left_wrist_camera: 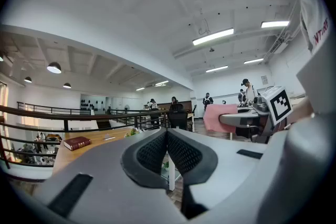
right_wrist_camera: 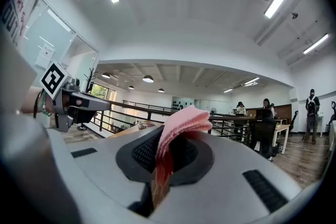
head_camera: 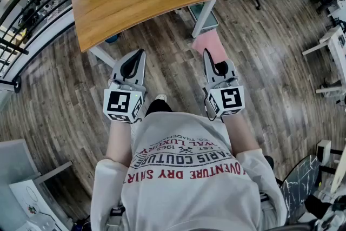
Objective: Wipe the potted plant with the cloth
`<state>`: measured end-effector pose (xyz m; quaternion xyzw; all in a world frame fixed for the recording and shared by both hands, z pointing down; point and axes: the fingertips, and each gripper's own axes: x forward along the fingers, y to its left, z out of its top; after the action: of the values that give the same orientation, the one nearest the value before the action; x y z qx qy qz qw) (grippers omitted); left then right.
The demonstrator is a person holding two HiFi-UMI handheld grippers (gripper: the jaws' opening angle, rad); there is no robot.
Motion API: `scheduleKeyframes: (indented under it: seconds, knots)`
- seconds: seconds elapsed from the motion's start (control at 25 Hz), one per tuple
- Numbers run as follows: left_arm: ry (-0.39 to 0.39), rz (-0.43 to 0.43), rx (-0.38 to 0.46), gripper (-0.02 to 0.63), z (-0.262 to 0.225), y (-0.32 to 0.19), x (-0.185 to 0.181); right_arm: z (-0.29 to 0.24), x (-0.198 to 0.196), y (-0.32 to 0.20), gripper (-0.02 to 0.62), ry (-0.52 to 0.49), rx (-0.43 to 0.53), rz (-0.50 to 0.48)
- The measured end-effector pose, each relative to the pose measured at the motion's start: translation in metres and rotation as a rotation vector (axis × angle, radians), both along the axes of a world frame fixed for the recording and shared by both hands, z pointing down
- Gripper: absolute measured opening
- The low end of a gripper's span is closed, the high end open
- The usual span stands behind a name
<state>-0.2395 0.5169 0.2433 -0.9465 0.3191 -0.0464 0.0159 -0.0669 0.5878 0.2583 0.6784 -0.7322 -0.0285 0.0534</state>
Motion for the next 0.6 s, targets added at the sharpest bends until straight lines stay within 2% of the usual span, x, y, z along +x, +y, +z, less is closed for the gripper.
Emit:
scheduleKeyframes:
  seconds: [0.6]
  knots:
    - [-0.003,0.021,-0.001,0.017,0.004,0.002,0.017,0.0,0.011,0.005,0.035,-0.037,0.031,-0.006]
